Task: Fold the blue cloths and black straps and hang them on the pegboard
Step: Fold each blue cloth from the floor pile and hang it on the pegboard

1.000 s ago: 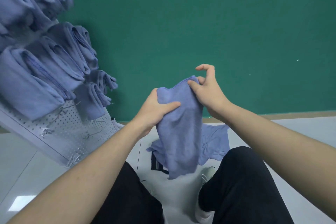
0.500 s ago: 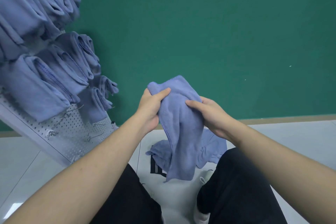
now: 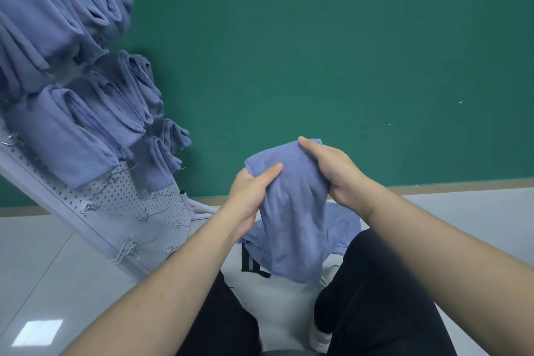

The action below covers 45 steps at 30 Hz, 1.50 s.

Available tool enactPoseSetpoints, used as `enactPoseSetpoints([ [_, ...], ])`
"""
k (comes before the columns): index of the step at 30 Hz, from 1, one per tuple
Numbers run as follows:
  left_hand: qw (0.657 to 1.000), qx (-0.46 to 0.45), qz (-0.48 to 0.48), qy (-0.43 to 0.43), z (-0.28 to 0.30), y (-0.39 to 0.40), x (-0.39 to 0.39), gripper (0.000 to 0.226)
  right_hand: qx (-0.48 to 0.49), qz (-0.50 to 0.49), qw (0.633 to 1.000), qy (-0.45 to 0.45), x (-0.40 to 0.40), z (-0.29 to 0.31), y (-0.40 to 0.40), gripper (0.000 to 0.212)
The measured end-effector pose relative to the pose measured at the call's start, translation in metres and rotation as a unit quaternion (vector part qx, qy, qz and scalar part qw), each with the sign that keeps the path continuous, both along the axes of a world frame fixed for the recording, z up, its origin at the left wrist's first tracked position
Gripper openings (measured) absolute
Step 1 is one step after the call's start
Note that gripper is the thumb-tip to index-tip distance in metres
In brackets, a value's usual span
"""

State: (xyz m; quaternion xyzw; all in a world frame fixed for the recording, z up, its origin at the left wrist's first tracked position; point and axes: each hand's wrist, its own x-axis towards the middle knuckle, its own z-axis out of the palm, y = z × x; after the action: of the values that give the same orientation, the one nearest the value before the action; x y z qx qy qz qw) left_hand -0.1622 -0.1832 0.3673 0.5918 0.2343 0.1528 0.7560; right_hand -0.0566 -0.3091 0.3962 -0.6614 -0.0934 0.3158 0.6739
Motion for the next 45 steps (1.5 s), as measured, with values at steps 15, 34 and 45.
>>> enactPoseSetpoints([
  [15, 0.999, 0.017, 0.0, 0.032, -0.001, 0.021, 0.003, 0.073, -0.003, -0.005, 0.998, -0.068, -0.008, -0.026, -0.011, 0.022],
  [34, 0.999, -0.006, -0.004, -0.038, -0.005, 0.01, 0.004, 0.043, -0.022, 0.061, 0.986, -0.151, -0.004, -0.027, -0.023, 0.023],
  [45, 0.993, 0.098, -0.057, -0.03, -0.011, 0.008, -0.009, 0.033, 0.018, -0.034, 0.998, -0.049, 0.007, -0.011, -0.013, 0.032],
])
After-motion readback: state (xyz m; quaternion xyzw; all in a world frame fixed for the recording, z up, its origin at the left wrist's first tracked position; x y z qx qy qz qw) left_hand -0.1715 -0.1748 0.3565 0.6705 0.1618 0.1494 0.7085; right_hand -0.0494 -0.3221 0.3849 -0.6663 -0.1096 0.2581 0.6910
